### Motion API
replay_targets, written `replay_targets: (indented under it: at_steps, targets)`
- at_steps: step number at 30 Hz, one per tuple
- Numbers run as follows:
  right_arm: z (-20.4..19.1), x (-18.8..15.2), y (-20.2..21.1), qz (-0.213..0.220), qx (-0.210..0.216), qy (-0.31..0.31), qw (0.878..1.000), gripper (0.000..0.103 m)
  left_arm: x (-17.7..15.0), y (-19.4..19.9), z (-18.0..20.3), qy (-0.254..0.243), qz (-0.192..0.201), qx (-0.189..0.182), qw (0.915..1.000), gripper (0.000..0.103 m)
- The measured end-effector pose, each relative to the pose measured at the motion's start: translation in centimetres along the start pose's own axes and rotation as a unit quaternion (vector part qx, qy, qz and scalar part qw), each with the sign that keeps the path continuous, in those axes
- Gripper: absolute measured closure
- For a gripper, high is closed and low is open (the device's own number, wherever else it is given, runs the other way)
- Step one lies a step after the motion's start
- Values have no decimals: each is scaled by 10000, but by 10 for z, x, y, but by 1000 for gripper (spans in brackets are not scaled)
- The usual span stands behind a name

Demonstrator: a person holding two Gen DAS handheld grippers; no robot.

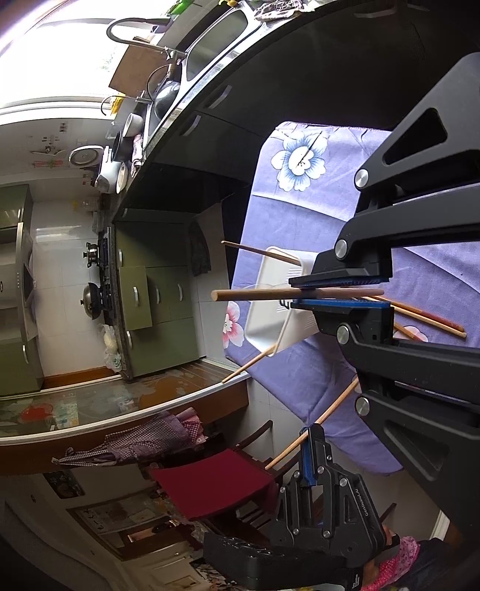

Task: Organize utensils
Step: 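Lift both chopsticks upright and carry them over the white holder, then lower both chopsticks into the holder and open both grippers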

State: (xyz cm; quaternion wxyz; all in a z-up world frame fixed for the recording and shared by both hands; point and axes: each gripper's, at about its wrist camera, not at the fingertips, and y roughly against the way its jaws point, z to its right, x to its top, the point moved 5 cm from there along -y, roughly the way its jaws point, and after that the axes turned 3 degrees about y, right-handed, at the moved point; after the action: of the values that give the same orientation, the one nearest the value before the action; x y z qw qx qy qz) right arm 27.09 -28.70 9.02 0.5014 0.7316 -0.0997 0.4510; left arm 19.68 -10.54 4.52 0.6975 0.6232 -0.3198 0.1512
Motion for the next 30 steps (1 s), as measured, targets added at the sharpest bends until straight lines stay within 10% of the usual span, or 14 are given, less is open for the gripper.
replay_targets:
  at_steps: [17, 30]
  targets:
    - [23, 110, 5, 578, -126, -138, 9982, 96, 130, 39, 0, 26, 1073, 296, 9938, 97]
    - [33, 52, -103, -138, -166, -61, 9997, 96, 101, -71, -21, 279, 188, 451, 9984, 96]
